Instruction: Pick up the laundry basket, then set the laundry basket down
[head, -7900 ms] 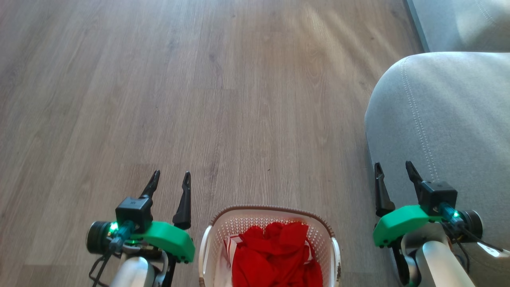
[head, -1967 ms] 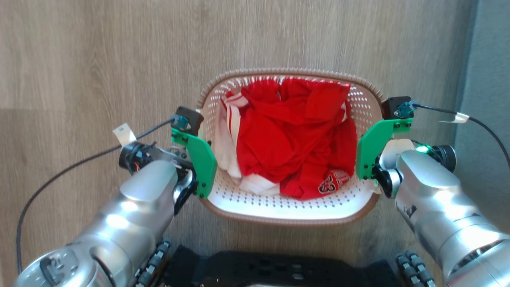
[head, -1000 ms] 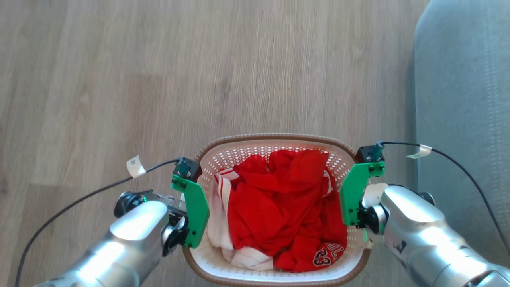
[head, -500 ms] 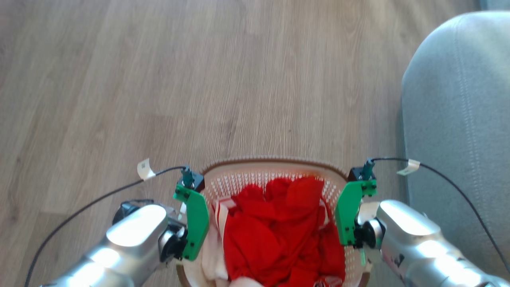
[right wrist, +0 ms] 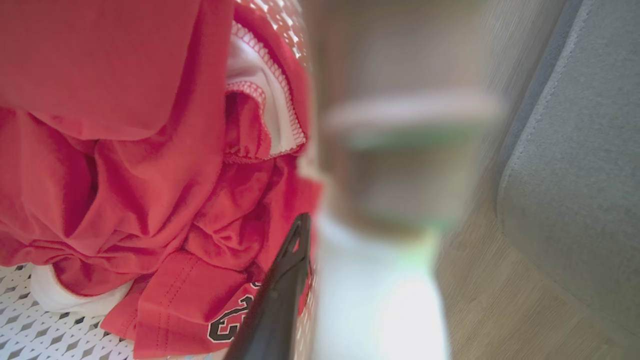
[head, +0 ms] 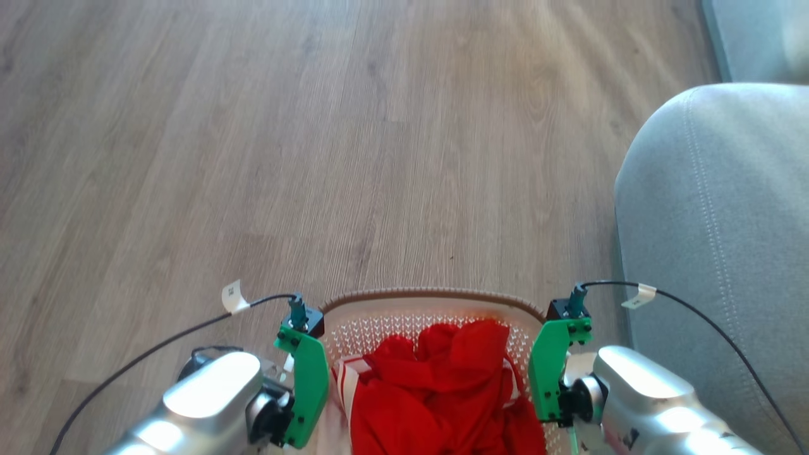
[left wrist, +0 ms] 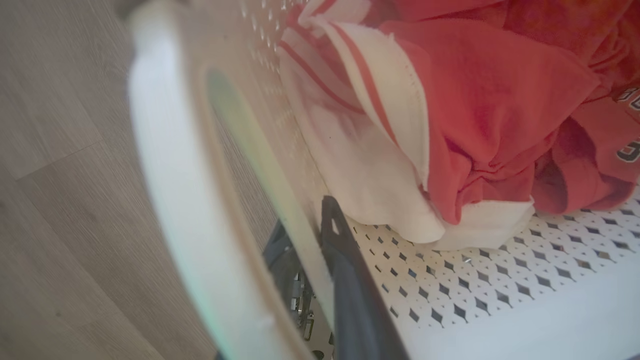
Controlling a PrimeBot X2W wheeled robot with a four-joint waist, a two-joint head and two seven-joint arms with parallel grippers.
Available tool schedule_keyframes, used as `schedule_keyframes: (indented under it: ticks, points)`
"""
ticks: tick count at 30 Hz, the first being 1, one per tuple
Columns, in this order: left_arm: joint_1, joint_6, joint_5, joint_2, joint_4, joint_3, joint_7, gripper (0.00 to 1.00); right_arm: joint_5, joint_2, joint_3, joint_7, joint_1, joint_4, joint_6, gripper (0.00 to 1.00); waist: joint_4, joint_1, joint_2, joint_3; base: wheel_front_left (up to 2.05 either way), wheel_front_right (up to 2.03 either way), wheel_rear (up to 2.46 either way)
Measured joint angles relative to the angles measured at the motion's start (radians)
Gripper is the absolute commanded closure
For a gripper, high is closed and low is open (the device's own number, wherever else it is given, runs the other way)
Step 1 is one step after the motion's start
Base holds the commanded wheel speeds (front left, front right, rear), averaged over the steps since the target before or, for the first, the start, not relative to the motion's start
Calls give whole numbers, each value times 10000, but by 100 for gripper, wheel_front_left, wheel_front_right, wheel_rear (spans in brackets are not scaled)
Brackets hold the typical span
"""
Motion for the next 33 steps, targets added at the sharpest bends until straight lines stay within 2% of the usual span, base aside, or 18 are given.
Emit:
schedule_keyframes:
  ticks: [33]
  points:
    - [276,-4,23,-13,215,-15,84,100,828,13,811,-230,267,17,-69,100,-79,0,0,-453,0,0,0]
